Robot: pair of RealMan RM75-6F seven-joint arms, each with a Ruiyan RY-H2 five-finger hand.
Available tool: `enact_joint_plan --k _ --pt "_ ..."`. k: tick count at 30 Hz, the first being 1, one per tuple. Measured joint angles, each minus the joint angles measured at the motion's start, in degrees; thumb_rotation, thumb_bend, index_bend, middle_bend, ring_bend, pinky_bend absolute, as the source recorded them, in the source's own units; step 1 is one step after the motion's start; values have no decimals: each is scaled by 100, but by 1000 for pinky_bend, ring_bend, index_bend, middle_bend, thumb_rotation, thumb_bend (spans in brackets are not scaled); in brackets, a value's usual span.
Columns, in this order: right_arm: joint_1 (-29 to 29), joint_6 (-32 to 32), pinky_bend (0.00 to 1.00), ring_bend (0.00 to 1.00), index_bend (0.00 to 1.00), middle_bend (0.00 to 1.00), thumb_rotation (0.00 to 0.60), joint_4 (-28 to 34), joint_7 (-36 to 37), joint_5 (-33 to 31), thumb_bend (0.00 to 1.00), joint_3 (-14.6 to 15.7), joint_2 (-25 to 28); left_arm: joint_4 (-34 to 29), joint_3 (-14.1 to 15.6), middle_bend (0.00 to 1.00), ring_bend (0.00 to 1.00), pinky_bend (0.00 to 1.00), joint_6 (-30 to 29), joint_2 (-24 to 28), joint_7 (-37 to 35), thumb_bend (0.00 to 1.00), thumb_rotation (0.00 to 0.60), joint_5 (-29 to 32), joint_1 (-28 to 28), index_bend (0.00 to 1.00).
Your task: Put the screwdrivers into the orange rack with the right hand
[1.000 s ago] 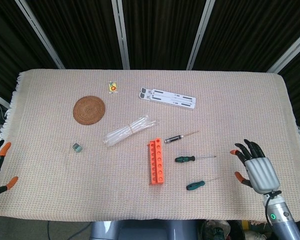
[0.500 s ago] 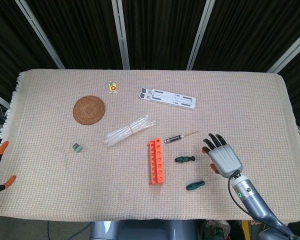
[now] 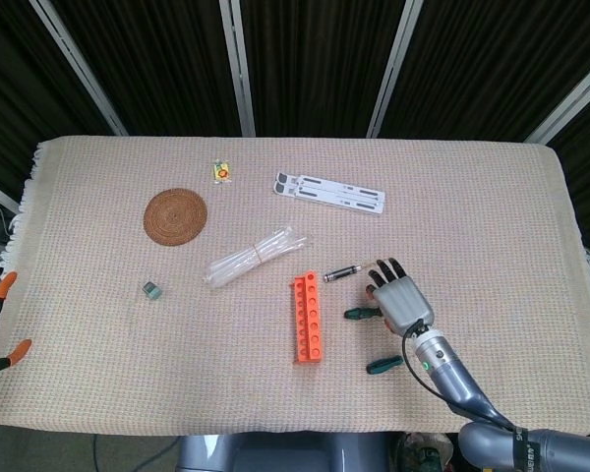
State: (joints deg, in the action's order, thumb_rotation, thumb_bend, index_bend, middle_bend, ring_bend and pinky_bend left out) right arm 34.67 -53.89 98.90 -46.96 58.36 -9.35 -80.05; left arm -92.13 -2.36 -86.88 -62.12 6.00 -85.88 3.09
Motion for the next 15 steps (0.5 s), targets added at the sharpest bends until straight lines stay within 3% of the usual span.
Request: enact_joint_plan --k 15 --pt "596 18 41 0 430 150 600 -451 -212 -796 245 103 -642 40 -8 0 0 0 28 9 -46 200 600 65 3 0"
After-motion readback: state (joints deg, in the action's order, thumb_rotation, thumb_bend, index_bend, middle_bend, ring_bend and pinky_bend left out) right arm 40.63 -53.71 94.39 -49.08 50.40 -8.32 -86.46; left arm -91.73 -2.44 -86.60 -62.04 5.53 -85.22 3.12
